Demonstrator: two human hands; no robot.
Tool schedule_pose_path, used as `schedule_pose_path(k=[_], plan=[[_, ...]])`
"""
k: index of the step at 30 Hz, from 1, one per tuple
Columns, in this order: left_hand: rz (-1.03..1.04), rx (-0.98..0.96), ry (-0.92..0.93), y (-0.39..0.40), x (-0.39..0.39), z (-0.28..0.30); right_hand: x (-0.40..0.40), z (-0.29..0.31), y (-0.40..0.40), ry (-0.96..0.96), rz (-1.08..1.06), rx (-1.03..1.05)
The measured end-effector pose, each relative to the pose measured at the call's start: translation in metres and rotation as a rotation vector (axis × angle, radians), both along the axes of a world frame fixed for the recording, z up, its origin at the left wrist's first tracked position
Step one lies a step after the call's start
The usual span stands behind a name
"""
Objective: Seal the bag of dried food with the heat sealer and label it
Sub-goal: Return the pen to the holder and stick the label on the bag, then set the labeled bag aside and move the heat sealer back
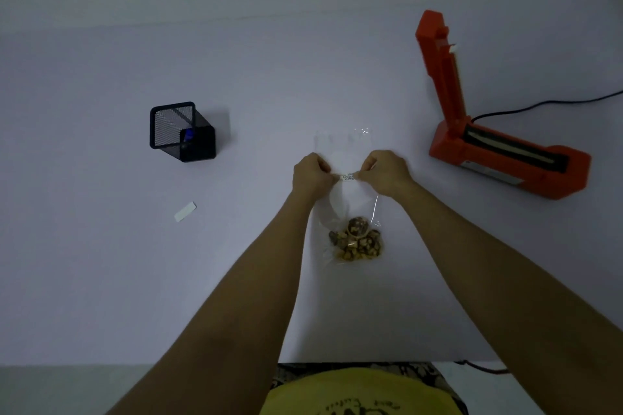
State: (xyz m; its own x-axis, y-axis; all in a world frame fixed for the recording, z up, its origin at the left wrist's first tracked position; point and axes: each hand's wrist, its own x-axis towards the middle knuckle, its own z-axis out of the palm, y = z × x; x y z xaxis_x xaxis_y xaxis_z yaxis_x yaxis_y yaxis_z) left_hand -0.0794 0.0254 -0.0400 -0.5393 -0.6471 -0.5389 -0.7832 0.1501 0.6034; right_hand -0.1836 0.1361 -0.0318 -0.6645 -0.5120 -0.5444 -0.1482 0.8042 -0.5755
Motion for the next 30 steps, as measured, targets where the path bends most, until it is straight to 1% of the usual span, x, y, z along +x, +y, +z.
schedule_pose_path(k=[2, 5, 6, 7, 9, 11, 13, 15, 17, 20, 22, 25, 27, 30], plan=[[0.03, 0.022, 0.059, 0.003, 0.005, 0.006, 0.0, 0.004, 0.003, -0.046, -0.025, -0.041], [0.104, -0.021, 0.192, 0.009, 0.027, 0.013, -0.003, 0.013, 0.015, -0.203, -0.147, -0.234], [0.136, -0.065, 0.213, 0.011, 0.037, 0.015, -0.001, 0.015, 0.022, -0.194, -0.197, -0.285], [0.164, -0.114, 0.219, 0.012, 0.047, 0.016, 0.002, 0.015, 0.03, -0.139, -0.243, -0.298], [0.188, -0.17, 0.182, 0.015, 0.065, 0.016, 0.01, 0.01, 0.046, -0.037, -0.304, -0.226], [0.16, -0.141, 0.125, 0.02, 0.077, 0.015, 0.024, 0.007, 0.057, -0.114, -0.336, -0.144], [0.124, -0.078, 0.119, 0.026, 0.082, 0.011, 0.038, 0.004, 0.061, -0.202, -0.347, -0.119], [0.122, -0.036, 0.126, 0.033, 0.084, 0.008, 0.052, 0.0, 0.061, -0.198, -0.295, -0.129], [0.162, -0.013, 0.121, 0.034, 0.084, 0.005, 0.061, 0.001, 0.055, -0.255, -0.272, -0.206], [0.293, -0.017, 0.127, 0.023, 0.083, -0.001, 0.059, 0.008, 0.041, -0.414, -0.317, -0.358], [0.345, 0.038, 0.195, 0.01, 0.079, 0.001, 0.052, 0.014, 0.028, -0.442, -0.303, -0.415], [0.361, 0.196, 0.323, -0.012, 0.067, 0.012, 0.033, 0.017, 0.0, -0.456, -0.351, -0.487], [0.358, 0.209, 0.382, -0.03, 0.055, 0.016, 0.016, 0.015, -0.022, -0.448, -0.373, -0.5], [0.422, 0.211, 0.418, -0.065, 0.03, 0.013, -0.009, 0.008, -0.061, -0.411, -0.405, -0.49]])
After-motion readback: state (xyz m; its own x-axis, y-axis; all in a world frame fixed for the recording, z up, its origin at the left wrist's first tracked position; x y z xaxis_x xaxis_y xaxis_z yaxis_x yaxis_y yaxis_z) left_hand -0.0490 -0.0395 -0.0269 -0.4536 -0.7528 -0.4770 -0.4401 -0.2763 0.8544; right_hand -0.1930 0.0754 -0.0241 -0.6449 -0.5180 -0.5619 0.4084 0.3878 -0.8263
